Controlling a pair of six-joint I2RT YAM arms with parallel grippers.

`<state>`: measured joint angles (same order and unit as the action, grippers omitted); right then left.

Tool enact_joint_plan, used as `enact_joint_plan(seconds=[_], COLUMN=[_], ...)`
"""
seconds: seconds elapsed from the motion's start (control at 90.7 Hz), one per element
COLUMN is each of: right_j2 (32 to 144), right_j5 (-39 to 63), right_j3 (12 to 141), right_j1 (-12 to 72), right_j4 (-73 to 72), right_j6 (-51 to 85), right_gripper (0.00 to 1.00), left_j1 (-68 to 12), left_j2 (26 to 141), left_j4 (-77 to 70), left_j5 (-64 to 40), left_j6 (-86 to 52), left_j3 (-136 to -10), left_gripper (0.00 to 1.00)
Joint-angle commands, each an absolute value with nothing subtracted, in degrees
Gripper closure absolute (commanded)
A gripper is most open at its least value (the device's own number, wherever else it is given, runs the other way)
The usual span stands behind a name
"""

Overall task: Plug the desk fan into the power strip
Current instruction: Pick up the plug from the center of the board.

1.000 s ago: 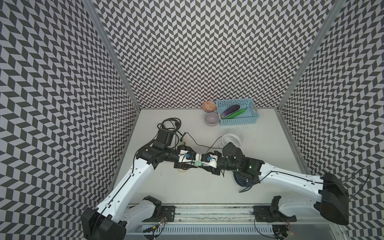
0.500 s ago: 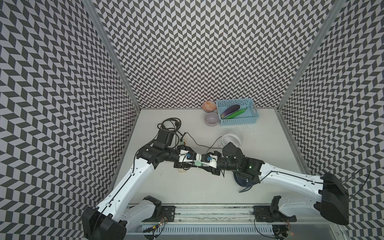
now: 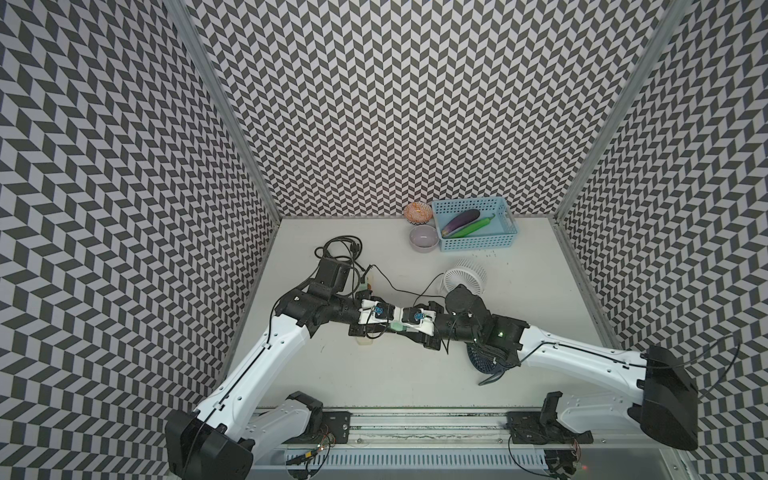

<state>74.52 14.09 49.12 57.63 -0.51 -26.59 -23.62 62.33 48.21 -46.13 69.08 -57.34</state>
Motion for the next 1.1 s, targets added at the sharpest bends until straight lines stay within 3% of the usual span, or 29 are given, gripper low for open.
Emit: enact_joint_plan(seconds=[0.0,0.033,0.11,0.209,0.639,0.827,0.937,1.091], right_j2=[72.2,72.1,72.1,71.9,71.9,69.6,66.0,60.1], right_j5=[16.0,15.9,15.7,15.8,15.1,12.3,8.9,4.9], right_j3=[48.8,48.8,48.6,48.4,47.5,45.6,42.9,38.3], right_j1=[58.1,58.2,58.1,58.1,58.1,58.1,58.0,56.5], right_j4=[-5.4,-5.4,-5.4,-5.6,-6.6,-6.3,-6.3,-5.7], right_j6=[-26.9,-26.9,-26.9,-26.9,-26.2,-27.2,-28.2,-29.2], right_gripper=[1.00,1.00,1.00,1.00,0.99,0.35,0.19,0.05], left_j1=[-24.0,-23.9,-23.9,-24.0,-24.1,-23.8,-22.7,-19.6], left_j2=[62.6,62.7,62.6,62.7,62.7,62.4,62.1,61.2], left_j4=[47.4,47.4,47.4,47.4,47.2,47.4,47.1,44.8], left_j5=[-45.8,-45.8,-45.8,-45.8,-46.4,-43.2,-40.7,-38.8], left_j6=[69.8,69.6,69.6,69.7,69.0,68.9,69.2,67.3], left_j3=[-58.0,-58.0,-58.0,-58.1,-58.5,-58.5,-57.6,-56.2], left_gripper=[0.76,0.72,0.49,0.47,0.83,0.91,0.96,0.97])
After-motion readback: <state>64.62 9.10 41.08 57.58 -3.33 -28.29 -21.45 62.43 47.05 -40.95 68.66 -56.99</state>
